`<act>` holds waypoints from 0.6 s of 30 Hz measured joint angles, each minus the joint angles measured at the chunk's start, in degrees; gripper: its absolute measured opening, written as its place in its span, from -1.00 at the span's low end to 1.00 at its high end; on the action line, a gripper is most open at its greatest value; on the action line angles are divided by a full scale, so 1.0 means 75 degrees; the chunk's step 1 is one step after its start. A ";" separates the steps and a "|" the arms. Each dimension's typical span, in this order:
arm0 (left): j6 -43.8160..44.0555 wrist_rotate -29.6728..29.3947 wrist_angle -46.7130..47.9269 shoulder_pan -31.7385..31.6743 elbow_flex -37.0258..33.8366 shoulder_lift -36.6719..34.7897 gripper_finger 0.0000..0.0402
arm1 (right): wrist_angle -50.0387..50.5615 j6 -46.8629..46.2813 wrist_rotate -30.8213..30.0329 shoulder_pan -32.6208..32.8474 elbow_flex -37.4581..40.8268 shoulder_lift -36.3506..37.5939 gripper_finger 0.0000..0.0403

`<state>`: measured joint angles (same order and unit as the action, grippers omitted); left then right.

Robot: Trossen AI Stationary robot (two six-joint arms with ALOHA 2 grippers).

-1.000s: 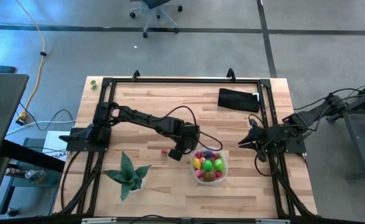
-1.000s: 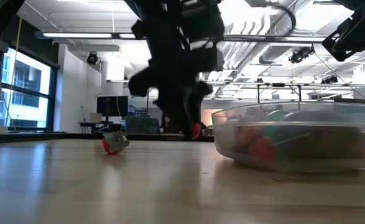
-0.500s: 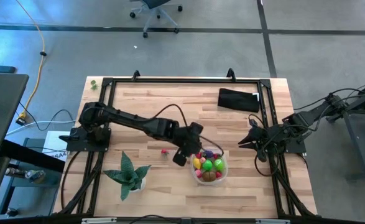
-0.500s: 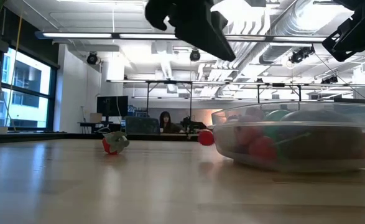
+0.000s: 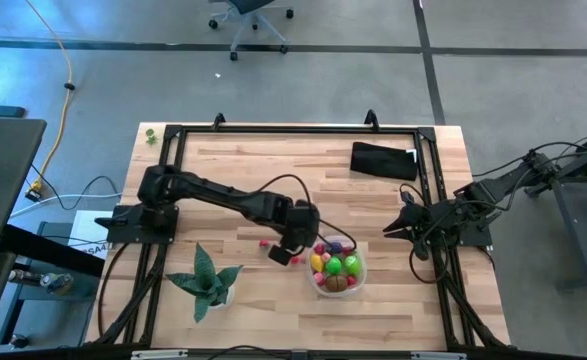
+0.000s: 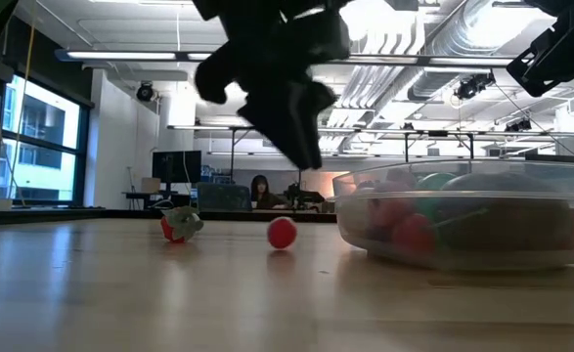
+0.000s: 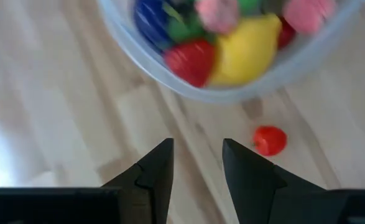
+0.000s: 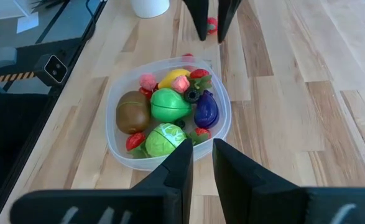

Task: Pick and placing Produce into tupperware
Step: Put the cherry into the transparent bin

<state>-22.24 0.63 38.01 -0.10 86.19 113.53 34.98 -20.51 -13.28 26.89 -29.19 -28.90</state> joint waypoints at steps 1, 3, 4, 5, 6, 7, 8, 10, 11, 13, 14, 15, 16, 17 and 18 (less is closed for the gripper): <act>-0.0003 0.0137 0.0102 0.0000 -0.0003 0.0049 -0.37 | 0.0000 0.0001 -0.0001 0.0001 0.0000 0.0002 -0.75; 0.0003 0.0264 0.0297 0.0000 -0.0003 0.0100 -0.37 | 0.0000 0.0003 0.0000 0.0000 0.0000 0.0000 -0.75; 0.0059 0.0295 0.0447 0.0000 -0.0003 0.0100 -0.37 | 0.0000 0.0000 -0.0002 0.0000 0.0000 0.0002 -0.75; 0.0174 0.0316 0.0574 0.0000 -0.0003 0.0100 -0.37 | 0.0000 0.0001 -0.0002 0.0000 0.0000 0.0000 -0.75; 0.0333 0.0320 0.0734 0.0000 -0.0003 0.0100 -0.37 | 0.0000 0.0001 -0.0002 0.0003 0.0000 0.0001 -0.75; 0.0518 0.0320 0.0935 0.0000 -0.0003 0.0100 -0.37 | 0.0000 0.0001 -0.0001 0.0000 0.0000 0.0000 -0.75; 0.0716 0.0317 0.1093 0.0000 -0.0003 0.0100 -0.37 | 0.0000 0.0002 0.0000 0.0002 0.0000 0.0000 -0.75; 0.1017 0.0320 0.1253 0.0014 -0.0003 0.0100 -0.37 | 0.0000 0.0002 -0.0002 0.0000 0.0000 0.0002 -0.75; 0.1064 0.0341 0.1325 0.0014 -0.0003 0.0100 -0.37 | 0.0000 0.0002 -0.0002 0.0000 0.0000 0.0000 -0.75; 0.0959 0.0420 0.1328 0.0069 -0.0003 0.0100 -0.37 | 0.0000 0.0002 -0.0001 0.0000 0.0000 0.0002 -0.75; 0.0851 0.0428 0.1315 0.0106 -0.0003 0.0100 -0.37 | 0.0000 0.0000 0.0000 0.0002 0.0000 0.0001 -0.75; 0.0757 0.0428 0.1301 0.0136 -0.0006 0.0100 -0.37 | 0.0000 0.0003 0.0000 0.0000 0.0000 0.0002 -0.75; 0.0642 0.0434 0.1301 0.0194 -0.0004 0.0100 -0.37 | 0.0000 0.0000 -0.0001 0.0001 0.0000 0.0002 -0.75; 0.0560 0.0458 0.1301 0.0241 -0.0004 0.0100 -0.37 | 0.0000 0.0000 0.0000 0.0002 0.0000 0.0000 -0.75; 0.0483 0.0463 0.1301 0.0291 -0.0003 0.0100 -0.37 | 0.0000 0.0003 -0.0001 0.0000 0.0000 0.0001 -0.75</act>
<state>-18.62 4.10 47.77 2.09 86.17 114.28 34.98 -20.49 -13.29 26.90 -29.19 -28.89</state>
